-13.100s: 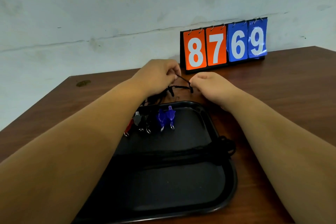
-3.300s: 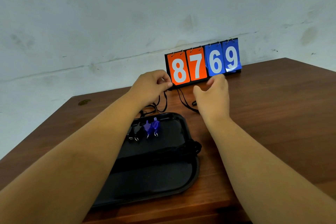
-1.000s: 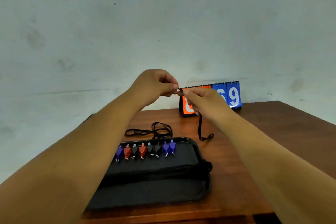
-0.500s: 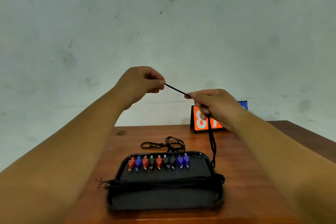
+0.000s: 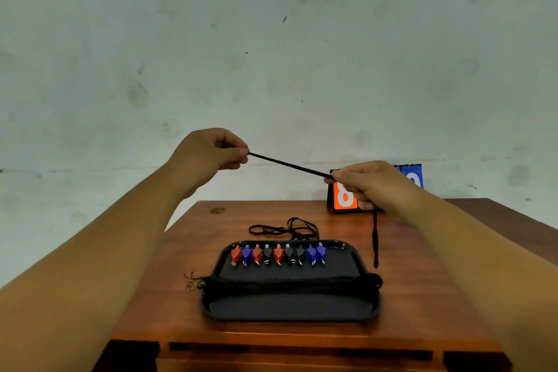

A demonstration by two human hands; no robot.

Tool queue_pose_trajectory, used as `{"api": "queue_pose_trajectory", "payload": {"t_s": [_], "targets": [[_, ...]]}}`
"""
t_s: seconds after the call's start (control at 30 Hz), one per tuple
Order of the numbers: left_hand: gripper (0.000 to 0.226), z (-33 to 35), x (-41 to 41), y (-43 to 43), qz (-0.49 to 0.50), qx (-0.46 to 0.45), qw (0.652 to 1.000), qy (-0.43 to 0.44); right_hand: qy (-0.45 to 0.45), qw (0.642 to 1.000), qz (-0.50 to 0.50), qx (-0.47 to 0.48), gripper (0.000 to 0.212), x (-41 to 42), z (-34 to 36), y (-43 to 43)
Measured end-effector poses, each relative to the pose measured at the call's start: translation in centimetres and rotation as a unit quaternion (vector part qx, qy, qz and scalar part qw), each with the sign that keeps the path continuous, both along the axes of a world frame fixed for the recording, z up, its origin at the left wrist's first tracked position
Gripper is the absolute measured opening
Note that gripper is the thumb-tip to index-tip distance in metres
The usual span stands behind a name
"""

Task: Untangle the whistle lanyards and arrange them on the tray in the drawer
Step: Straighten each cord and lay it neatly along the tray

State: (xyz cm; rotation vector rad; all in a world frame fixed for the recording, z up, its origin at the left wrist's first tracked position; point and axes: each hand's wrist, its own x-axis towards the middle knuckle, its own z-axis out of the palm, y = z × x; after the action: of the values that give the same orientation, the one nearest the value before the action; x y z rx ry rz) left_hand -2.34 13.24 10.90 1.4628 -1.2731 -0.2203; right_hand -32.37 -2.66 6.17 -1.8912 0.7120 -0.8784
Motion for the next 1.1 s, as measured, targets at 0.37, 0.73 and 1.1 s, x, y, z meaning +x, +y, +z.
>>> {"api": "queue_pose_trajectory", "payload": {"t_s": [0.37,0.73,1.1], "targets": [[0.007,-9.4,2.9,2.0,0.043,0.050,0.998,0.021,0.136,0.990,-0.014,-0.033,0.021,-2.6,-5.8,-0.1],[0.004,-18.4,4.0,3.1,0.154,0.104,0.980,-0.074,0.181,0.963,-0.151,-0.133,0.010,-3.2,-14.2,-1.2],[0.011,-23.3,4.5,3.2,0.157,0.073,0.985,-0.006,0.094,0.963,-0.209,-0.141,0.009,-2.6,-18.2,-0.5]]}}
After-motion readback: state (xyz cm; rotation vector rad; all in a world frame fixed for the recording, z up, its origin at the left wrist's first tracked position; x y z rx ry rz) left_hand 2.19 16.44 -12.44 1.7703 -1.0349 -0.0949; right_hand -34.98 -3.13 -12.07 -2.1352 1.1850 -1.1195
